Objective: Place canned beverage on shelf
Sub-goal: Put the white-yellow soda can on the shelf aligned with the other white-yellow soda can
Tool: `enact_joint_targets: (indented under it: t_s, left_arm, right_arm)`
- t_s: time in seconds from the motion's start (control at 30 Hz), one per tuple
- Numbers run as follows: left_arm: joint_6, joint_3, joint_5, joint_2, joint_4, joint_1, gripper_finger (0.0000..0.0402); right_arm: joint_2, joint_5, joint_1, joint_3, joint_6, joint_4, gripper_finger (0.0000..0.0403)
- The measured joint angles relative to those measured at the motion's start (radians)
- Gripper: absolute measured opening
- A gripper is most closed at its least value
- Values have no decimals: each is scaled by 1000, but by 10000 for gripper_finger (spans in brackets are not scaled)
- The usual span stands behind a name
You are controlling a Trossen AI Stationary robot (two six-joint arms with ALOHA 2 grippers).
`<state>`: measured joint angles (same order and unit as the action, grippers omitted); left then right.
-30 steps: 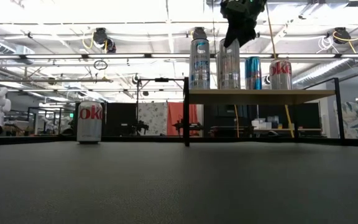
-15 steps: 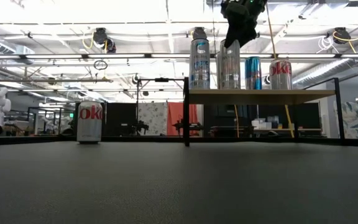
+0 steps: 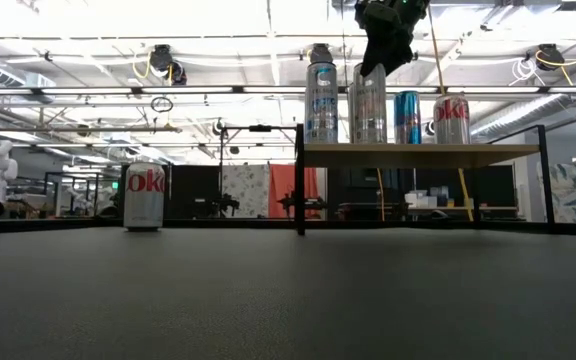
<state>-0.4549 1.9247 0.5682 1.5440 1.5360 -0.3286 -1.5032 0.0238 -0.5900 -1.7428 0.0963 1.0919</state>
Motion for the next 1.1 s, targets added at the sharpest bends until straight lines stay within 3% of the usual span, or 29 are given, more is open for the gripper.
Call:
enact_joint_targets:
  t_s: [1.1]
  left_arm:
    - [0,0,0,0,0,0,297]
  right_arm:
    - [0,4,1,0,16,-1,275]
